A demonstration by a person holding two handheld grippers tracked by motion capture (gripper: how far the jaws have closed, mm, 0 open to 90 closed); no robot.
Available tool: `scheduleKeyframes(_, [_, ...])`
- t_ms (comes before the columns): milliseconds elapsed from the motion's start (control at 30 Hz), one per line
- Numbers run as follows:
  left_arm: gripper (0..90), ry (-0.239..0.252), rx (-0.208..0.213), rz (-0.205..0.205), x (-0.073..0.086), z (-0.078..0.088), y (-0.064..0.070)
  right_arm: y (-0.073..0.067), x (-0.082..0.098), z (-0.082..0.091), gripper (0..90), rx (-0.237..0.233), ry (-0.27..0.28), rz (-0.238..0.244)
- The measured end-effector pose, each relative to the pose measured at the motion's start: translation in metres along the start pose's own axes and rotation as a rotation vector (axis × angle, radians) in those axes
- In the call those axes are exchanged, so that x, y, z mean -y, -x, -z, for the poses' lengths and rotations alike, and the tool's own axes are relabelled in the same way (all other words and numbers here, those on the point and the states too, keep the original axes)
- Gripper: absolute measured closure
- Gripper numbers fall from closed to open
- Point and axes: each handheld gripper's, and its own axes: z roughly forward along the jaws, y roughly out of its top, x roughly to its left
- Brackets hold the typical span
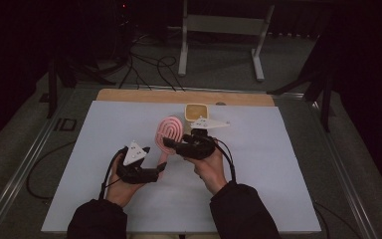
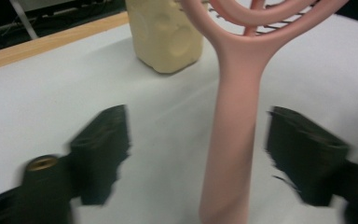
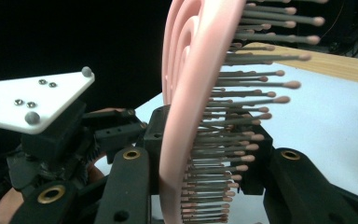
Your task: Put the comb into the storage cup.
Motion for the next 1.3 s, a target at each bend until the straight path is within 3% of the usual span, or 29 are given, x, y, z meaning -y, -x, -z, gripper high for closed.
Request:
scheduleKeyframes(200, [0.7, 0.049, 0.012, 0.061, -0.001, 0.014, -0.012, 0.000, -0.002, 0.001, 63.8, 0.003, -0.001, 0.011])
scheduleKeyframes(267, [0.3, 0.078, 0.015, 0.074, 0.000, 0.020, -0.015, 0.001, -0.002, 0.002, 63.8, 0.002, 0.002, 0.008])
scheduleKeyframes(500, [0.2, 0.135, -0.032, 0.083, 0.006, 0.042, -0.026, 0.003, -0.003, 0.002, 63.7, 0.003, 0.012, -0.006])
scheduleKeyframes(700, [0.2, 0.166, -0.071, 0.085, 0.027, 0.062, -0.033, 0.003, -0.003, 0.003, 63.7, 0.001, 0.019, -0.007])
scheduleKeyframes(867, [0.2, 0.158, -0.097, 0.105, 0.049, 0.074, -0.039, 0.005, -0.004, 0.004, 63.8, 0.005, 0.024, -0.018])
scheduleKeyframes(1033, [0.2, 0.133, -0.118, 0.094, 0.071, 0.084, -0.039, 0.006, -0.004, 0.005, 63.8, 0.008, 0.032, -0.030])
scheduleKeyframes(1167, [0.2, 0.133, -0.144, 0.089, 0.080, 0.089, -0.035, 0.007, -0.004, 0.004, 63.7, 0.007, 0.039, -0.032])
scheduleKeyframes(1300, [0.2, 0.127, -0.168, 0.057, 0.084, 0.087, -0.032, 0.008, -0.005, 0.004, 63.8, 0.005, 0.039, -0.036])
